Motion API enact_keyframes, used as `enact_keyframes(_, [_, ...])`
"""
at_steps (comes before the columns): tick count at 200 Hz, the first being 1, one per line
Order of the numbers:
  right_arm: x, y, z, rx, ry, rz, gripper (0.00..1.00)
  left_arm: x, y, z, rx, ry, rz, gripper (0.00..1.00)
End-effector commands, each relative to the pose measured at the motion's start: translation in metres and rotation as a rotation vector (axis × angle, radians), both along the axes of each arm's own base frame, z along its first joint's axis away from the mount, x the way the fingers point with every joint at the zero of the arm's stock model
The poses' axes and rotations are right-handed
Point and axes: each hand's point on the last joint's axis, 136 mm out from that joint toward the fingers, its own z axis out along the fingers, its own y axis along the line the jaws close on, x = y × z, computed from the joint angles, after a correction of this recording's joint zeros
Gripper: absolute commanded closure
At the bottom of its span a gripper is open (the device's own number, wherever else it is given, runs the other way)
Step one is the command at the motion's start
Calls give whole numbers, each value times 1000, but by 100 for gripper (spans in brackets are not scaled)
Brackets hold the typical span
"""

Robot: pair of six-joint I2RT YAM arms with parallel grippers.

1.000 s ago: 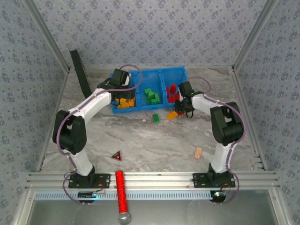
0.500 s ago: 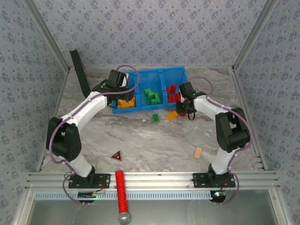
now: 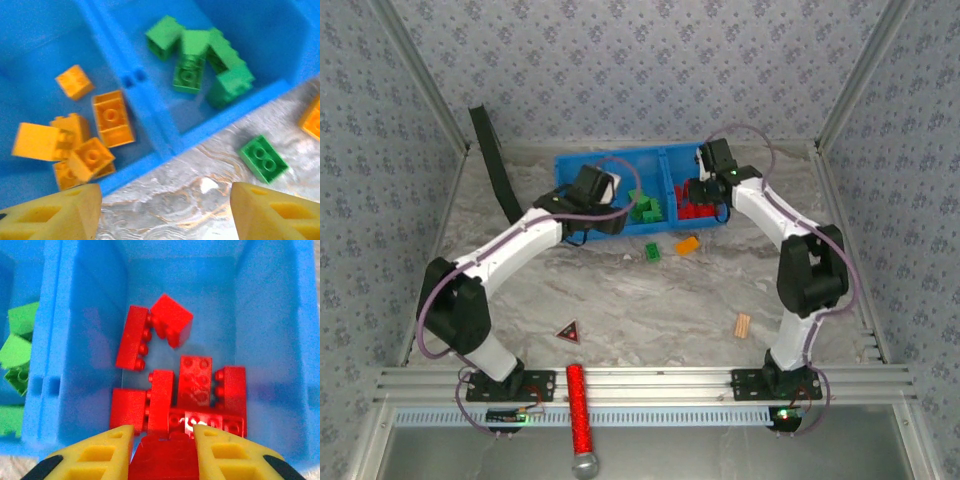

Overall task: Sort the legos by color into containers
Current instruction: Place the lego in the container.

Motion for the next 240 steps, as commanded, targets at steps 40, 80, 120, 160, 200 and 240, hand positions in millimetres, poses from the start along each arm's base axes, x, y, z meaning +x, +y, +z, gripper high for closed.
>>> enact_keyframes(40, [36,11,-38,3,53,32,70,-50,-81,-16,6,12,-339,30])
enact_keyframes(80, [36,17,-56,4,82,41,68,-51,-120,-38,17,35,-432,30])
enact_keyframes(120, [34,16,-53,18,62,52,60,-33,-150,-61,30,14,-456,28])
enact_keyframes(160, [34,19,-39,36,45,77,56,-26,-171,-87,67,36,-478,28])
enact_keyframes(200, [33,22,-25,49,26,91,52,-18,-175,-104,115,34,-461,25])
enact_keyframes(240, [24,23,-4,70,8,120,47,-8,-178,-115,149,19,-446,23])
